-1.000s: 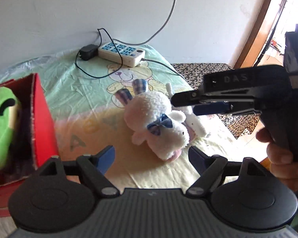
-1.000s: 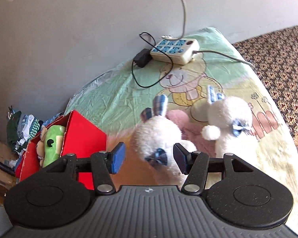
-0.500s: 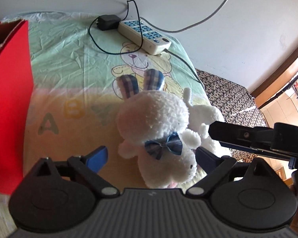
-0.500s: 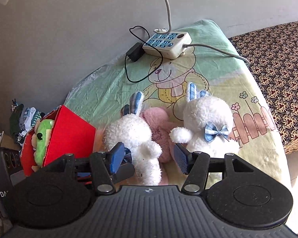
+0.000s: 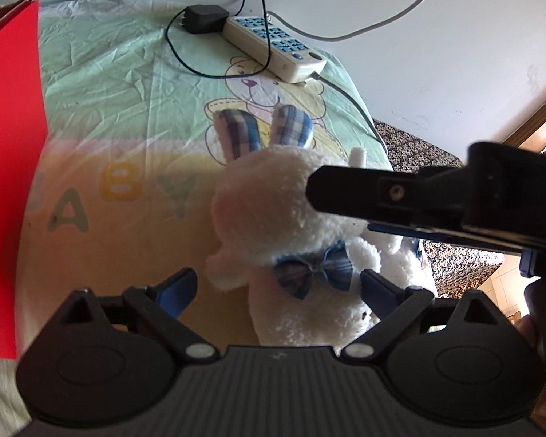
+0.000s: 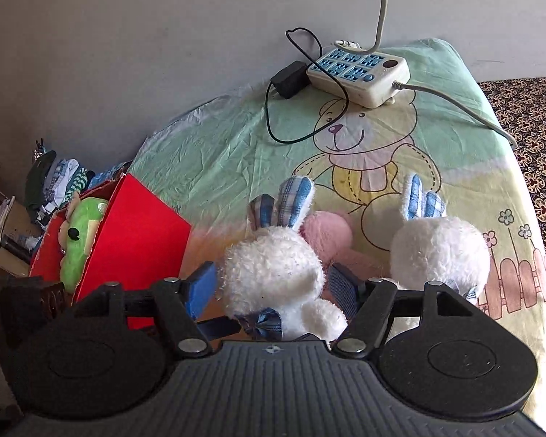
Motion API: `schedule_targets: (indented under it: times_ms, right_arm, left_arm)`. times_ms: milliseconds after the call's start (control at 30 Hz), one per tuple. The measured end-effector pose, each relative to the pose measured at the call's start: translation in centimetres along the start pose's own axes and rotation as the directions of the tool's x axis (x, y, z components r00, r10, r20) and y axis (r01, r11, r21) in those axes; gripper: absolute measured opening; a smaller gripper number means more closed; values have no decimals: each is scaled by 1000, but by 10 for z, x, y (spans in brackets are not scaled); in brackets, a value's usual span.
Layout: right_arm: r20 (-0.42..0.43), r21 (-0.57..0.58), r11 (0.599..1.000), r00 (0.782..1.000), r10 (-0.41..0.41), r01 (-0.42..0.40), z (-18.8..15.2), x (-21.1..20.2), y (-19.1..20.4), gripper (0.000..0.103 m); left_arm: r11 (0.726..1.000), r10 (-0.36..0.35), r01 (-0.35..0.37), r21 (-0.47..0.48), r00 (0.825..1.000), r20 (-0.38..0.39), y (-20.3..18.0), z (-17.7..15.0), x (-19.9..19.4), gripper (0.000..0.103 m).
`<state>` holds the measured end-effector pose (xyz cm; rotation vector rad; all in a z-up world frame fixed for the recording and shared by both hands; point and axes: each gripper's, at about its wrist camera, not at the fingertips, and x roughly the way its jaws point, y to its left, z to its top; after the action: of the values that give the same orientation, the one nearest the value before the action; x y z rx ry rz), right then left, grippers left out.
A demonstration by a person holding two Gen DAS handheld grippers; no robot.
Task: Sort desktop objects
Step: 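Close the left tool on the white bunny with the blue plaid bow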
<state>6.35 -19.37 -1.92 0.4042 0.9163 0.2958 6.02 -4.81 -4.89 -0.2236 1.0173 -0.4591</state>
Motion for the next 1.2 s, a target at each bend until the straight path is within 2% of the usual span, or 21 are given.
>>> schedule_targets:
  times_ms: [233,433,500,667,733,800,933,1033,1200]
  right_arm:
    - [-10,18,1000,1000,26,-25,-2,7,-6,70]
    - [-36,72,995,996,77,-74,-8,16,-13,69]
    - [-26,71,994,996,86,-84,-8,14,-13,63]
    - [-19,94,990,994,107,-105,-11,14,-20,59]
    - [-13,113,987,994,112,-110,-13,14,-22,59]
    - [-11,122,986,994,112,-110,-14,13,-23,58]
    - [-7,124,987,994,107,-106,-14,8,-20,53]
    - [12,128,986,995,103,-103,-16,0,-19,50]
    - [68,157,977,989,134,-143,-16,-21,-17,47]
  left_arm:
    - [995,65,-64,74,998,0,-15,4,0,95]
    - [979,129,-128,156,992,8,-28,5,1,95]
    - [979,132,-130,156,991,-1,-28,5,2,95]
    - [987,123,-117,112,991,-49,-21,7,10,96]
    - [988,117,-111,110,992,-49,-21,8,10,91]
    - [986,108,-101,130,993,-51,-25,7,7,81]
    - [969,138,-132,207,990,-18,-41,4,-1,71]
    - [965,127,-124,231,992,1,-47,4,-10,57]
    - [955,107,-121,273,992,64,-56,3,-35,55]
